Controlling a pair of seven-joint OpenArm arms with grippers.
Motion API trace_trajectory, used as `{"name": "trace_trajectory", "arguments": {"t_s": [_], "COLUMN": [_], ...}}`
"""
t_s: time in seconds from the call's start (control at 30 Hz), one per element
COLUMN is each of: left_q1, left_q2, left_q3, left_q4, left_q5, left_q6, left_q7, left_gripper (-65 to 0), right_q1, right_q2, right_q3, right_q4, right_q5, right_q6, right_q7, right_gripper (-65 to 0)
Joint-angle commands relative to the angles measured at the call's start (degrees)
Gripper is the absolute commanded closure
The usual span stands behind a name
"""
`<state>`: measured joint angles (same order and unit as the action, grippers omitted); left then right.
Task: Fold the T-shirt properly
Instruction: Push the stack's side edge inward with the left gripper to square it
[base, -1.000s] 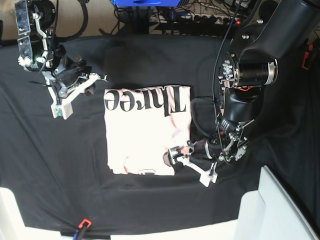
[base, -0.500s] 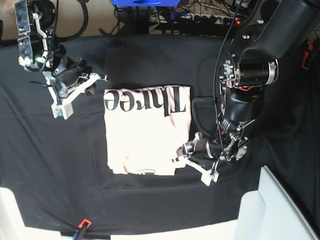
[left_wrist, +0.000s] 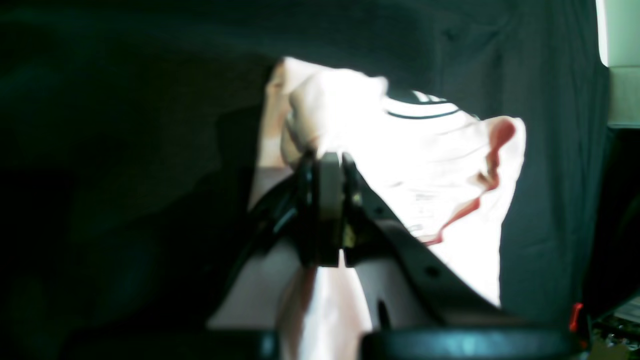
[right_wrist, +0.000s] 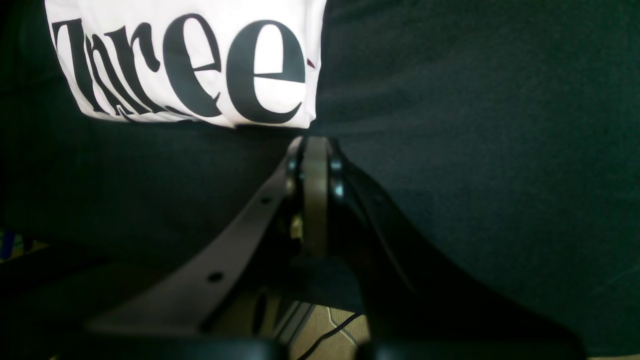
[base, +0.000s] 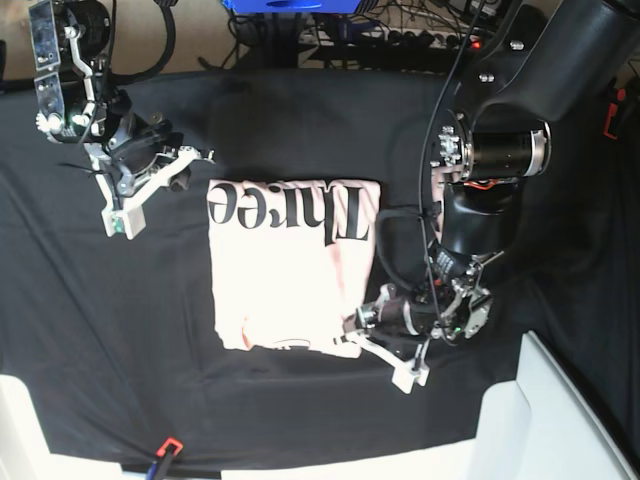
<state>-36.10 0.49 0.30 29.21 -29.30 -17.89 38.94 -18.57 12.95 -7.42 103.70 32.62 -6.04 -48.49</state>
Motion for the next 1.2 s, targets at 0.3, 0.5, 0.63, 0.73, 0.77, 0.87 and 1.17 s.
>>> {"name": "trace_trajectory", "arguments": {"t_s": [0.3, 0.5, 0.63, 0.73, 0.77, 0.87, 1.17], "left_q1": [-1.75, -2.01, -2.01, -1.93, -2.10, -2.72, -2.98], "left_q2": [4.65, 4.39, 3.24, 3.16, 3.07, 3.07, 3.51], "left_q3": [-0.69, -0.69, -0.69, -0.08, -0.08, 0.01, 0.01], "left_q4": [0.28, 0.28, 0.28, -1.04, -2.35, -4.73, -4.11], "left_q5": [11.50, 11.76, 11.76, 11.85, 11.85, 11.94, 11.94], "left_q6": [-0.35, -0.18, -0.18, 1.23, 1.67, 1.67, 1.41], "left_q7": [-5.75, -5.84, -6.37, -8.83, -9.71, -11.64, -14.72], "left_gripper": [0.0, 0.0, -0.2, -0.5, -2.2, -17.0, -39.1], "right_q1": [0.50, 0.50, 0.50, 0.50, 0.50, 0.50, 0.15], "right_q2": [0.46, 0.46, 0.46, 0.37, 0.37, 0.46, 0.54], "right_q3": [0.08, 0.17, 0.17, 0.17, 0.17, 0.17, 0.17], "right_q4": [1.13, 1.13, 1.31, 2.45, 2.63, 2.72, 2.72], "right_q5": [0.21, 0.21, 0.21, 0.21, 0.21, 0.21, 0.21], "right_q6": [0.11, 0.11, 0.20, 0.20, 0.20, 0.20, 0.20], "right_q7": [0.80, 0.80, 0.80, 0.80, 0.80, 0.71, 0.71], "right_gripper": [-1.0, -0.9, -0.9, -1.0, -1.0, -1.0, -1.0]}}
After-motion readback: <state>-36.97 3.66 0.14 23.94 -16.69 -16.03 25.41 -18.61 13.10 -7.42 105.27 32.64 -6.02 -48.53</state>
